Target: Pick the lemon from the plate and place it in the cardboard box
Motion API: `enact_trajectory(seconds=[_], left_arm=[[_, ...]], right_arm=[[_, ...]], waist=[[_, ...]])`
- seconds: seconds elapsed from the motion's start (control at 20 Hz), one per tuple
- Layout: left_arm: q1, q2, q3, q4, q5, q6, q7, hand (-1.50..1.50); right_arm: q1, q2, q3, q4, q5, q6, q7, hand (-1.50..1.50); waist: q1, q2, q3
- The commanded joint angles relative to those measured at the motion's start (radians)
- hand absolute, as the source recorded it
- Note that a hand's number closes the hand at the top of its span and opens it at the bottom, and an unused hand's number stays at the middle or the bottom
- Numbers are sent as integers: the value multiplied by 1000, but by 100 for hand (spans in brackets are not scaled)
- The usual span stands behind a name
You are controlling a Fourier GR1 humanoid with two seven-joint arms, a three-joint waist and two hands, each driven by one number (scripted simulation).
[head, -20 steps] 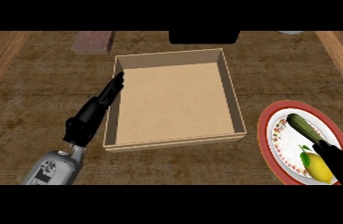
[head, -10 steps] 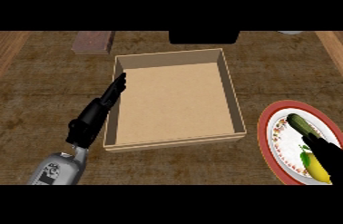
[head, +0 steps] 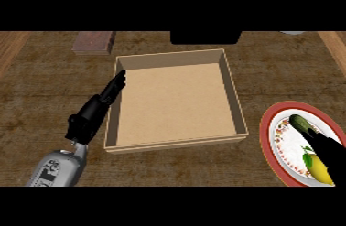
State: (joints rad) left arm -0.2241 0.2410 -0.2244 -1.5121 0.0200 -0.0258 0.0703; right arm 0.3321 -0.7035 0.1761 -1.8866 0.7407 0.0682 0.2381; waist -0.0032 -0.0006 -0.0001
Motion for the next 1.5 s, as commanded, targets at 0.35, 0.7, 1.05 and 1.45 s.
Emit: enact_trajectory(seconds=[0.35,0.7,1.05,1.45], left_arm=[[-50,-63,51,19,-39,-35,42,0],[6,-84,72,64,-94,-64,-52,0],[46,-71,90,2,-94,-106,-42,0],[52,-116,92,9,-130,-96,-28,0]], right_arm=[[10,83,-43,132,87,40,-110,-150],[5,169,-38,126,186,77,-97,-150],[-83,210,-56,309,289,22,-131,-150],[-101,239,-69,390,348,-10,-223,150]], waist=[[-4,0,0],[-3,0,0],[1,0,0],[1,1,0]])
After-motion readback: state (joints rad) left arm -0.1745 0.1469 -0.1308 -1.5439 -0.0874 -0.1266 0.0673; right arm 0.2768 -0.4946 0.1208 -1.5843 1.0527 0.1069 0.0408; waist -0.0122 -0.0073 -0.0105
